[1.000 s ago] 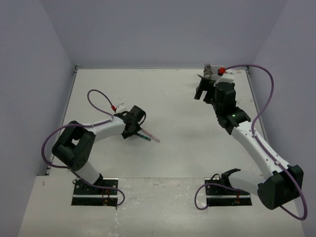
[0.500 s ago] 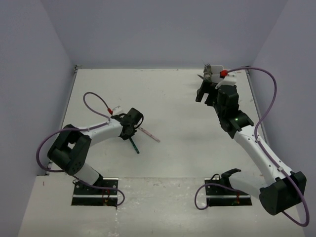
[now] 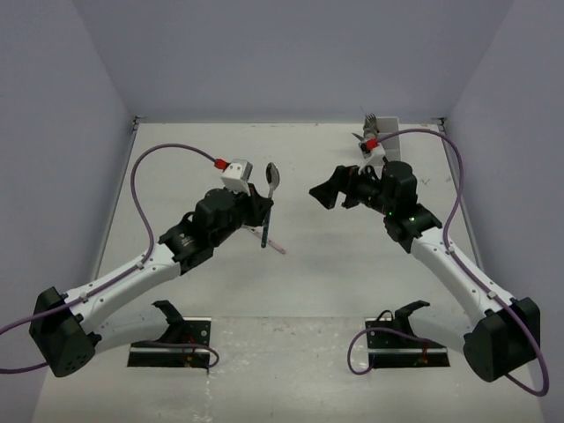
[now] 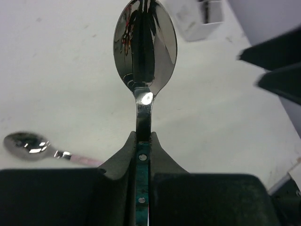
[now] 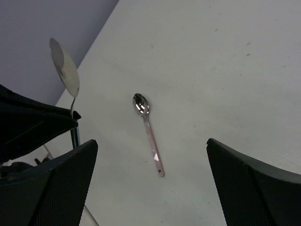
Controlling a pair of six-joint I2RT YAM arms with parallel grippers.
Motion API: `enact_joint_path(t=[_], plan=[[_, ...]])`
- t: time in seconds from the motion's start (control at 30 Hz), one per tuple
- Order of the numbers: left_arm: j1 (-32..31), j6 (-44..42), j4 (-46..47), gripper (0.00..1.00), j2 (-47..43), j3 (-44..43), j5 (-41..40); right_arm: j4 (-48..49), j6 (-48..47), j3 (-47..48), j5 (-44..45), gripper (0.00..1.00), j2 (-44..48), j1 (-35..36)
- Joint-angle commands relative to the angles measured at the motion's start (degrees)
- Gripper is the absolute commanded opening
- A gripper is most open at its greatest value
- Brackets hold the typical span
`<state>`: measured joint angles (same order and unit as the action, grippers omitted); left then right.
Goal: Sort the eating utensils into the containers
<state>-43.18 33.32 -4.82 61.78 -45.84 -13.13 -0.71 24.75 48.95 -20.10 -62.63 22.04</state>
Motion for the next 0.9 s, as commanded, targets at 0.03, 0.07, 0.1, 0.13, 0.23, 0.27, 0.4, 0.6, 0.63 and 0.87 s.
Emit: enact_joint_path(t=[0.03, 0.07, 0.1, 0.13, 0.23, 0.27, 0.4, 0.6, 0.63, 0.87], plan=[[-2.3, -13.4, 16.2, 0.0, -0.6, -0.3, 10.0, 5.8, 6.2, 1.7, -12.5, 0.99, -2.6, 2.3], [-2.3, -14.2, 17.0, 0.0, -0.1, -0.7, 11.1, 7.5, 6.3, 0.5, -13.6, 0.99, -2.5, 2.7], [-2.4, -14.5, 18.4, 0.0, 1.1, -1.1, 12.1, 8.0, 6.5, -0.1, -13.3, 0.99, -2.0, 3.1], [-2.4, -14.7, 18.6, 0.0, 1.8, -2.3, 13.7, 9.0, 7.4, -1.3, -12.7, 0.98, -1.7, 3.5], [-2.6, -15.1, 19.8, 0.0, 4.0, -4.2, 13.9, 9.9, 8.8, -2.7, -11.4, 0.94, -0.1, 3.9], [-2.6, -14.7, 20.1, 0.0, 4.5, -4.7, 13.4, 10.7, 8.8, -3.8, -11.7, 0.92, 0.3, 4.0], [-2.6, -11.8, 19.3, 0.0, 6.5, -7.3, 6.6, 13.4, 7.7, -7.8, -11.7, 0.84, 3.8, 4.4], [-2.6, -8.5, 21.5, 0.0, 7.2, -8.0, 7.1, 13.6, 3.9, -7.6, -7.2, 0.66, 4.1, 8.0], [-2.7, -8.3, 21.6, 0.0, 7.2, -7.9, 7.1, 14.0, 3.1, -6.9, -6.6, 0.64, 3.7, 8.8], [-2.9, -4.9, 23.5, 0.0, 7.0, -6.8, 8.4, 17.1, 0.4, -1.9, -4.0, 0.55, -3.6, 11.6]])
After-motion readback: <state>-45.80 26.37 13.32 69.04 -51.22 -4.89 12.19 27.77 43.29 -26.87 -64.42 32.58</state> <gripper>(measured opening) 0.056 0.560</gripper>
